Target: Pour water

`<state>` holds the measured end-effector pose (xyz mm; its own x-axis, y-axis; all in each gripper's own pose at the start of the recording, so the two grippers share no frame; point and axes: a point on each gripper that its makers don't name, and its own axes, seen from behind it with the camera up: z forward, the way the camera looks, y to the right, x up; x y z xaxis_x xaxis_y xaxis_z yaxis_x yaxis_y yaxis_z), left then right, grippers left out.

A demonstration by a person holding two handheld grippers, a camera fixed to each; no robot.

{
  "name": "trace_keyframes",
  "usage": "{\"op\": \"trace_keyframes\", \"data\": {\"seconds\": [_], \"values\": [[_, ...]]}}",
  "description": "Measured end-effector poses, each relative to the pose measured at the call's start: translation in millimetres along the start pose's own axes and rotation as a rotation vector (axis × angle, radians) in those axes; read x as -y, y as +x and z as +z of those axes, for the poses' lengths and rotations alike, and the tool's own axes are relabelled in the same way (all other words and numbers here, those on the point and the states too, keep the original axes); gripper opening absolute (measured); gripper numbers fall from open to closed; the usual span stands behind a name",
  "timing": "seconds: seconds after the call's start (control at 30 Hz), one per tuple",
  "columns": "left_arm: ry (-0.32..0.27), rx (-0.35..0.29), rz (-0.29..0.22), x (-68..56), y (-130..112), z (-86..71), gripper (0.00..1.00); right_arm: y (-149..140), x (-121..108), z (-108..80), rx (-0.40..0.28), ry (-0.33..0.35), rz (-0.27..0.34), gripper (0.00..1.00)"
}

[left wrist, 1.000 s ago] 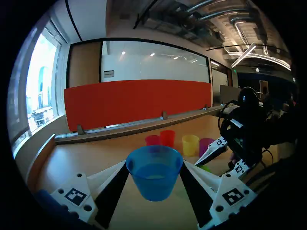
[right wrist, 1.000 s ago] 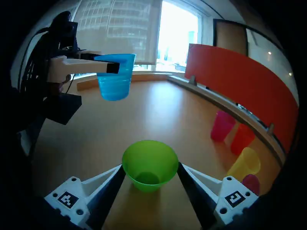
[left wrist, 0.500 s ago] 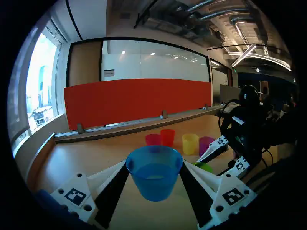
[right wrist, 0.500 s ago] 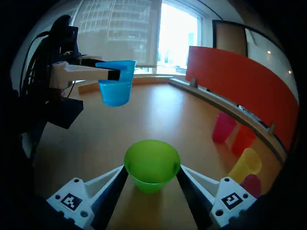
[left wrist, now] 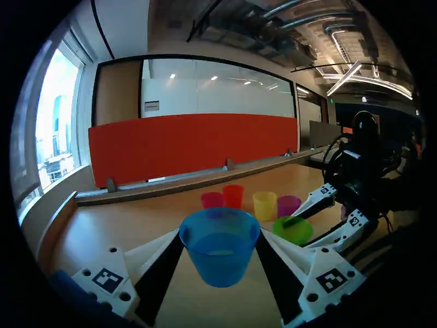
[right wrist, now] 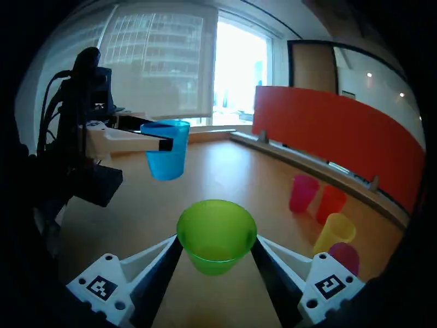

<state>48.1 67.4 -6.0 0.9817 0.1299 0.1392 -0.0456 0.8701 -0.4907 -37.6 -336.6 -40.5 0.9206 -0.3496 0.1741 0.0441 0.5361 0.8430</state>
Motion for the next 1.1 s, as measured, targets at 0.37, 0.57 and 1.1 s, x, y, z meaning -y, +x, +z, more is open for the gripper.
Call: {"op": "trace_keyframes", "data": {"seconds": [0.37, 0.57, 1.1], "values": [[-0.018, -0.012, 0.006, -17.7, 6.8, -4.4, 0.87, 29.7, 4.8, -35.8, -0.132, -0.072, 0.02, 0.9], [-0.031, -0.02, 0.013, -28.5, 10.0, -6.2, 0.87, 37.9, 9.3, -48.7, -0.173, -0.1, 0.011, 0.9], [-0.06, -0.035, 0.027, -50.6, 17.0, -12.5, 0.87, 58.3, 13.5, -78.2, -0.258, -0.159, -0.003, 0.91]]}}
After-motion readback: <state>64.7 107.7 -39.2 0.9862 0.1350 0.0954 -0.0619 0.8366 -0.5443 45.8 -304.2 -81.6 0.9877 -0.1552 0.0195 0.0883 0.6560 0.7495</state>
